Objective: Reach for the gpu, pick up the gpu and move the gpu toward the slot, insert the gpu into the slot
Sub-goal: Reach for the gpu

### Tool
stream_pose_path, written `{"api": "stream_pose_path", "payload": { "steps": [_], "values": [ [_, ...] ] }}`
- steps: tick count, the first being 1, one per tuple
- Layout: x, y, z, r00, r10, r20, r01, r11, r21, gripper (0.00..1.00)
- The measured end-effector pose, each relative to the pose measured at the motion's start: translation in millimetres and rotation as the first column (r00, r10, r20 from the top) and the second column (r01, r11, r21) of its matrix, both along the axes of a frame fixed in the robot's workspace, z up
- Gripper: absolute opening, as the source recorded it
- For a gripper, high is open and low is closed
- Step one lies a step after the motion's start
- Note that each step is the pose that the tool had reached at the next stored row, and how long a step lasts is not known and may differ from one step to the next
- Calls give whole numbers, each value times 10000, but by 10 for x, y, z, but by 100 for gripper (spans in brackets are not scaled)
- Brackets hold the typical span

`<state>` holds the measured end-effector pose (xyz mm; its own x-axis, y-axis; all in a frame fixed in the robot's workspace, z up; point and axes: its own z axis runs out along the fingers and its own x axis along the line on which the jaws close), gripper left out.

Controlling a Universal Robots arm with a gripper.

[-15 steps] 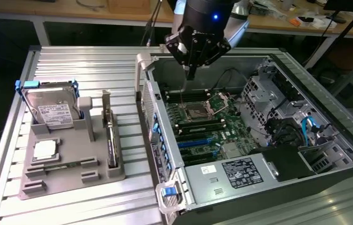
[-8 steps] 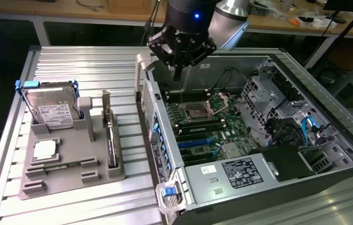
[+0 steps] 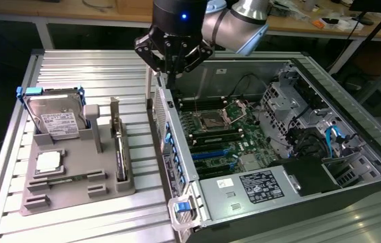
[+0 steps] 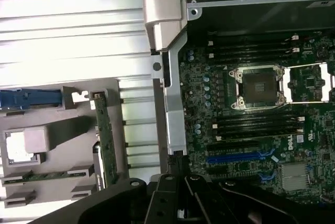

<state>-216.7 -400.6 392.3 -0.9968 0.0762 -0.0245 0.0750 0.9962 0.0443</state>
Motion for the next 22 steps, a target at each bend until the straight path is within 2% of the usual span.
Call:
{"api": "stream_pose_path", "payload": {
  "steps": [17, 22],
  "values": [
    [-710, -19, -13, 10000, 1, 0, -1, 10000, 0, 10],
    [-957, -27, -18, 10000, 1, 0, -1, 10000, 0, 10]
  ]
}}
